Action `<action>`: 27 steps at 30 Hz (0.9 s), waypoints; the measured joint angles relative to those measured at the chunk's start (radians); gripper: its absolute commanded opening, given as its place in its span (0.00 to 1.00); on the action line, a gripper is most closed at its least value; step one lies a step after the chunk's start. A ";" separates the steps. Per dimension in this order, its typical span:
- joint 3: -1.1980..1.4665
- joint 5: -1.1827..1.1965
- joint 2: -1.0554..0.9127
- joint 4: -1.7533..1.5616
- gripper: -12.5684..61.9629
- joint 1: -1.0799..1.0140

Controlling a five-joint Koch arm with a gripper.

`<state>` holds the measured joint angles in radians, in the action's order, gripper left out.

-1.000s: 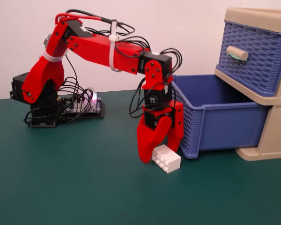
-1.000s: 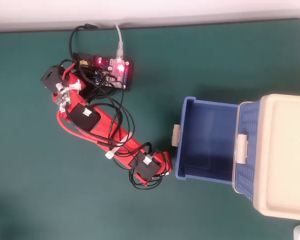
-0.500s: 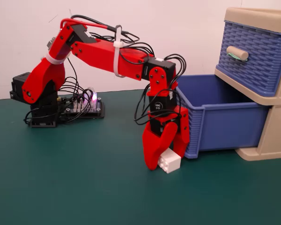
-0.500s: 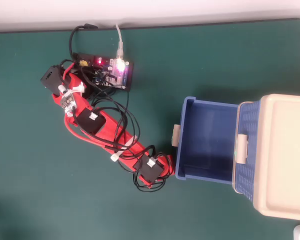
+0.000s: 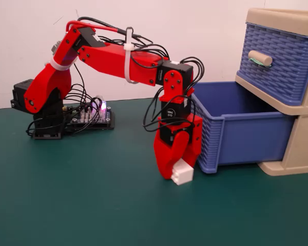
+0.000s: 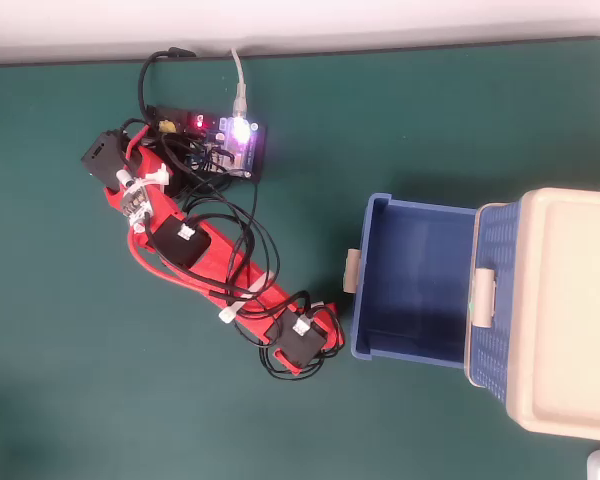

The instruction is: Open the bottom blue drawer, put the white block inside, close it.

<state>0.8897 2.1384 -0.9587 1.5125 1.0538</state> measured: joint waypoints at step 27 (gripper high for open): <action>-0.374 0.558 -0.304 0.189 0.06 0.345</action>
<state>0.5154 2.6967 -1.2625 1.7012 1.3990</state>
